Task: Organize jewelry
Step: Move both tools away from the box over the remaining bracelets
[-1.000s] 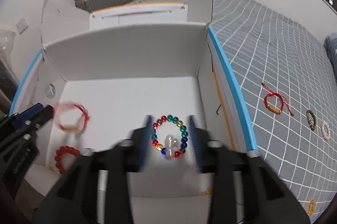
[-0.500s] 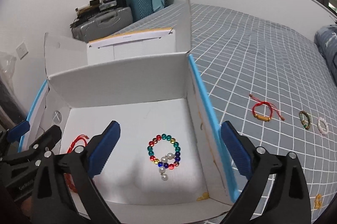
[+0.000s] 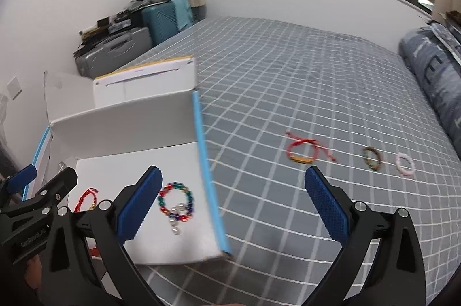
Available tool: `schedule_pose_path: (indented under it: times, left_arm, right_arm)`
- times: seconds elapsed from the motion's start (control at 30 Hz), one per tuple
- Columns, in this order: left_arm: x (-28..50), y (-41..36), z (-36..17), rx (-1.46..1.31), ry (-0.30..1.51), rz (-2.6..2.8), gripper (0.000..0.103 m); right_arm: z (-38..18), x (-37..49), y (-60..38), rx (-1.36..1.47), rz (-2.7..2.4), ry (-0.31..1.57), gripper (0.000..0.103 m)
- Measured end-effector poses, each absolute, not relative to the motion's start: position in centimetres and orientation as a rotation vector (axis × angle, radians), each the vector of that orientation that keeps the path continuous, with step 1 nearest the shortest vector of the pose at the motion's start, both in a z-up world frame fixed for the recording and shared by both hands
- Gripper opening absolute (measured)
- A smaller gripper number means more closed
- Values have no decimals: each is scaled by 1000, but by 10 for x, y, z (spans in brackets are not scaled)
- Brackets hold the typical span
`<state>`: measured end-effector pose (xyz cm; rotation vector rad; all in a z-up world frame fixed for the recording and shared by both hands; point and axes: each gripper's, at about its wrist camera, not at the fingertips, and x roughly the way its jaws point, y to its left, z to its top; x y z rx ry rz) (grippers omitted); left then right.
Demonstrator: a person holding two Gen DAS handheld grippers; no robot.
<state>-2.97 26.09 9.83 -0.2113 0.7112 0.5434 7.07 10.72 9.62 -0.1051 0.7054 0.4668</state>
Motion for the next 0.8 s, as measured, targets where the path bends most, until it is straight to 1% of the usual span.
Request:
schedule_pose_path:
  times: [0.2, 0.43, 0.6, 0.8]
  left_arm:
    - [-22, 228, 112, -195, 670, 468, 97]
    - [0, 185, 119, -163, 670, 387, 97]
    - [33, 137, 123, -98, 687, 301, 97]
    - [86, 90, 107, -71, 752, 188, 97]
  right_arm:
    - [102, 73, 58, -93, 399, 699, 95]
    - [108, 73, 4, -52, 331, 693, 95]
    - [112, 71, -36, -42, 280, 688, 95]
    - [103, 70, -94, -50, 186, 697, 95]
